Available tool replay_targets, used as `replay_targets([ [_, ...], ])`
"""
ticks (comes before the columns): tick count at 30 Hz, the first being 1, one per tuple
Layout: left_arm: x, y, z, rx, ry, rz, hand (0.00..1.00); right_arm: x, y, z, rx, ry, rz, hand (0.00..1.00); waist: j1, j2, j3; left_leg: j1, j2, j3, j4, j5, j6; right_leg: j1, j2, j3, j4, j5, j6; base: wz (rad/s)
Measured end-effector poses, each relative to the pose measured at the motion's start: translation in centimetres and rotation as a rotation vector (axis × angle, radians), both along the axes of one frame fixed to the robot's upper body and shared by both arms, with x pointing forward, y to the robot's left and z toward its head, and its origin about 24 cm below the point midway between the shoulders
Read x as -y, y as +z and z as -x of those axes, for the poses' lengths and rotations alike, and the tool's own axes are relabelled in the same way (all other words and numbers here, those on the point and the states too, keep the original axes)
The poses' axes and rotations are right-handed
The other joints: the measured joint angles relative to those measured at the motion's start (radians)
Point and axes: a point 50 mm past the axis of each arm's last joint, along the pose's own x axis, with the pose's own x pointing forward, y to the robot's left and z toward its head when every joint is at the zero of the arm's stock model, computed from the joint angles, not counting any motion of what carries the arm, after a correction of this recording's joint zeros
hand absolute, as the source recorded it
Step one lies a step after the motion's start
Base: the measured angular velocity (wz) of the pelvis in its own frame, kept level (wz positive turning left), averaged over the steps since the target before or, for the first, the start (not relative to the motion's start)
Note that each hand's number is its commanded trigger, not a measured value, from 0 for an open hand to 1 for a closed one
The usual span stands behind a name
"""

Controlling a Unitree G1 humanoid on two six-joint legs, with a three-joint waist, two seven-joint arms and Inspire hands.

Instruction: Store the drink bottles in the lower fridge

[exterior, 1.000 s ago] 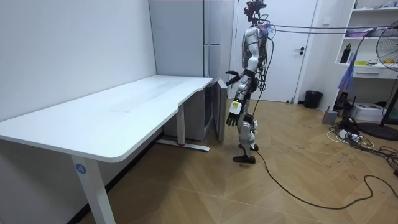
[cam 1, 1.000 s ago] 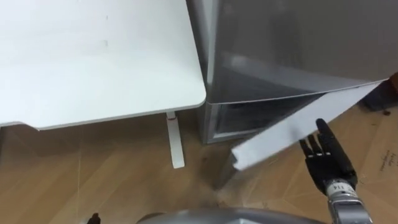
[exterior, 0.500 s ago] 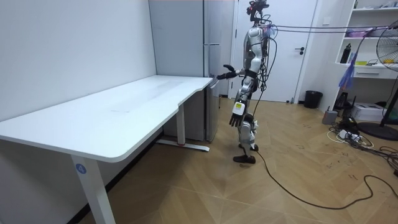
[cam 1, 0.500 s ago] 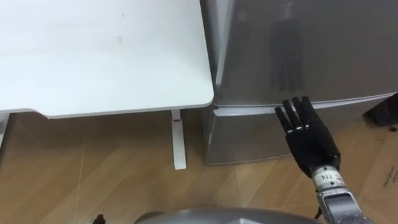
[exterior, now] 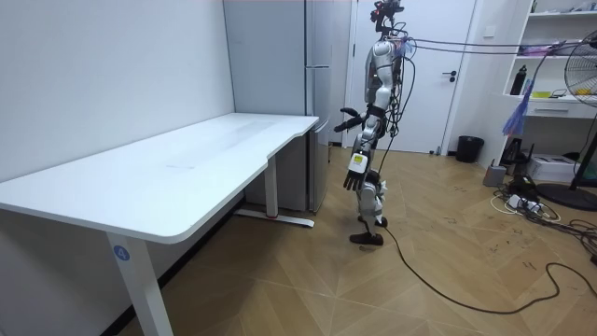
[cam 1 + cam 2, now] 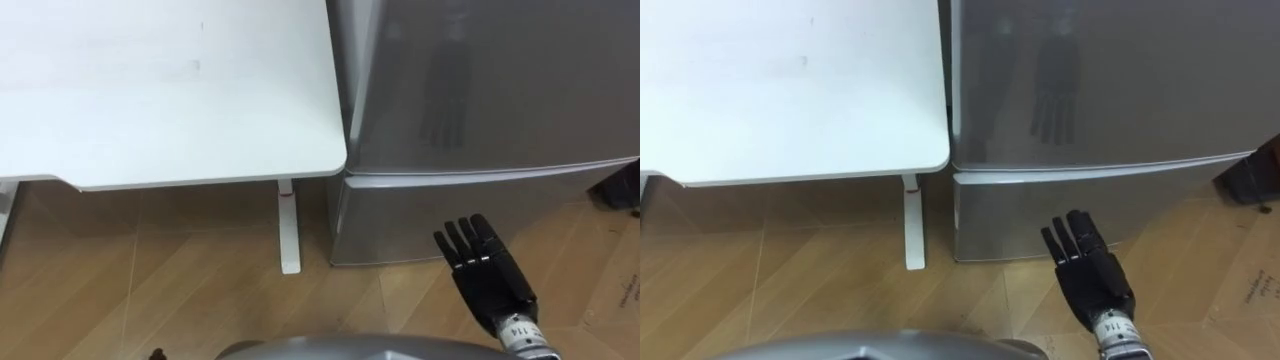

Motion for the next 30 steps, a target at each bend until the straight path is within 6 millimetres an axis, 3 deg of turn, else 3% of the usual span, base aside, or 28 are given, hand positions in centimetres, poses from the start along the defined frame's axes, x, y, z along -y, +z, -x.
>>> replay_targets([
  [5, 0.0, 0.0, -0.4, 0.02, -0.008, 0.006, 0.0, 0.1, -0.8, 1.5, -0.056, 0.012, 0.005, 0.0, 0.001, -0.01, 0.0059, -0.005, 0.0, -0.002, 0.002, 0.0, 0.0, 0.003, 0.0, -0.003, -0.002, 0.001, 0.0, 0.01],
  [11, -0.4, 0.1, -0.2, 0.01, -0.009, -0.003, 0.0, 0.3, -2.0, 4.2, -0.197, 0.018, 0.012, 0.0, -0.005, -0.016, 0.0036, -0.006, -0.004, -0.028, 0.007, 0.0, 0.0, 0.014, -0.001, -0.02, -0.019, 0.004, 0.0, 0.1],
  [13, -0.6, 0.1, -0.1, 0.008, -0.004, -0.01, 0.0, 0.5, -2.6, 5.8, -0.29, 0.018, 0.023, 0.0, -0.005, -0.019, 0.0026, -0.005, -0.007, -0.033, 0.007, 0.001, 0.0, 0.019, -0.004, -0.029, -0.021, 0.004, 0.0, 0.1],
  [17, -1.1, 0.2, 0.1, 0.012, 0.032, -0.037, 0.0, 0.8, -3.3, 7.2, -0.462, 0.113, 0.088, 0.0, -0.005, -0.026, 0.0009, -0.004, -0.009, -0.034, 0.008, 0.001, 0.001, 0.024, -0.005, -0.03, -0.026, 0.004, 0.001, 0.0],
  [20, -1.4, 0.3, 0.1, 0.013, 0.054, -0.049, 0.0, 1.1, -3.6, 7.9, -0.598, 0.218, 0.153, 0.0, -0.004, -0.034, 0.0041, 0.001, -0.01, -0.037, 0.008, 0.001, 0.001, 0.033, -0.004, -0.02, -0.032, 0.004, 0.002, 0.0],
  [25, -1.3, 0.1, 0.4, -0.022, 0.063, -0.047, 0.0, 1.4, -3.9, 6.9, -0.745, 0.464, 0.339, 0.0, -0.006, -0.034, 0.006, 0.001, -0.01, -0.035, 0.01, 0.001, 0.001, 0.031, -0.005, -0.024, -0.032, 0.005, 0.003, 0.0],
  [30, -1.3, 0.0, 0.4, -0.028, 0.055, -0.047, 0.0, 1.5, -4.1, 5.0, -0.787, 0.556, 0.471, 0.0, -0.007, -0.026, 0.0096, -0.004, -0.014, -0.055, 0.01, 0.001, 0.001, 0.036, -0.006, -0.04, -0.035, 0.004, 0.004, 0.07],
])
